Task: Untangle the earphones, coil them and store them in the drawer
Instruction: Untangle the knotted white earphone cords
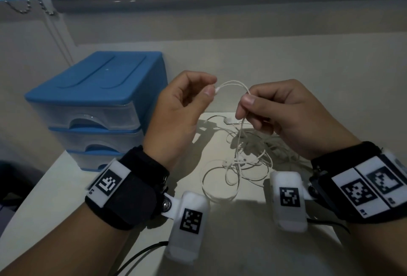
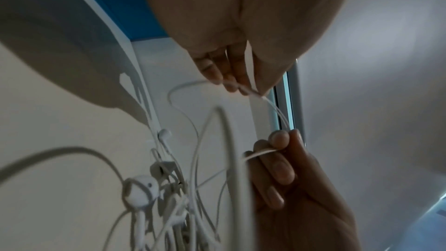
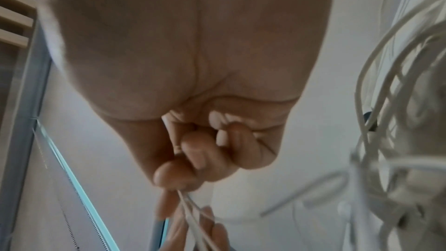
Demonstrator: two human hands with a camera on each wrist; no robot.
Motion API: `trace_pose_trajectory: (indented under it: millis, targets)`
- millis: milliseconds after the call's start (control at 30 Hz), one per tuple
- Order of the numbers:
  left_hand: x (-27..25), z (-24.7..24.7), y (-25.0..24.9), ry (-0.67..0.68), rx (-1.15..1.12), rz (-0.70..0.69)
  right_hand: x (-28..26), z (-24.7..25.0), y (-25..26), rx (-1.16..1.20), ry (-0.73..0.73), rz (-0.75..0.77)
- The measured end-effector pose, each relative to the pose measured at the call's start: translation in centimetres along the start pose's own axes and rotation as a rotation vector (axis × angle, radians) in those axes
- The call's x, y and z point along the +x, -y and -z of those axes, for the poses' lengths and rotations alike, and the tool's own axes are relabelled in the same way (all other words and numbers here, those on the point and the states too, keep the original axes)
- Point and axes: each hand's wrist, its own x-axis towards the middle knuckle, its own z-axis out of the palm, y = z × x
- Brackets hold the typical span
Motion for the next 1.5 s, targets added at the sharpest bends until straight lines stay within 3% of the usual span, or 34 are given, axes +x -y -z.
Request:
trace_pose_trajectory:
  millis: [100,167,433,700,933,1167,1233,1333,1433,1500]
  targets:
    - [0.1,0.3,0.0,-0.057,0.05,-0.098,0.1,-0.1,0.0,0.103,-0.05,0.017]
    - [0.1,0.3,-0.4,-0.051,-0.03,-0.114,0.2,-0.1,0.1,0.173,-0.078,0.022]
    - [-0.9,-0.6,-0.8,0.345,0.011,0.017,0.3,-0.2,0.1,0.241,-0.061,0.056]
    - [-0.6,-0.3,-0.8,0.348,0.024,0.106,1.0,1.1,-0.8,0.206,-0.542,0.098]
    - [-0.7,-0.5,-0.8,0.316,-0.048,0.103,1.2,1.4,-1.0,0.228,-0.704,0.123]
    - [-0.6,-0.4,-0.6,0.191,-0.03,0.063,0.9,1.8,-1.4,0.068,-0.555,-0.073]
    - [-0.6,-0.4,-0.7,0.169,-0.034,0.029,0.8,1.7,-1.0,0.023,-0.564,-0.059]
    - [-0.6,-0.5,-0.8,0.143,-0.041,-0.001,0.7,1.3,-0.6,-0.006,-0.544,0.084]
    - [-0.6,-0.6,-0.6,0.129,-0.065,0.002,0.5,0.8,-0.3,-0.093,-0.362,0.192]
    - [-0.6,-0.6,-0.5,0.138,-0.071,-0.007,0.4,0.4,-0.4,-0.189,-0.194,0.13]
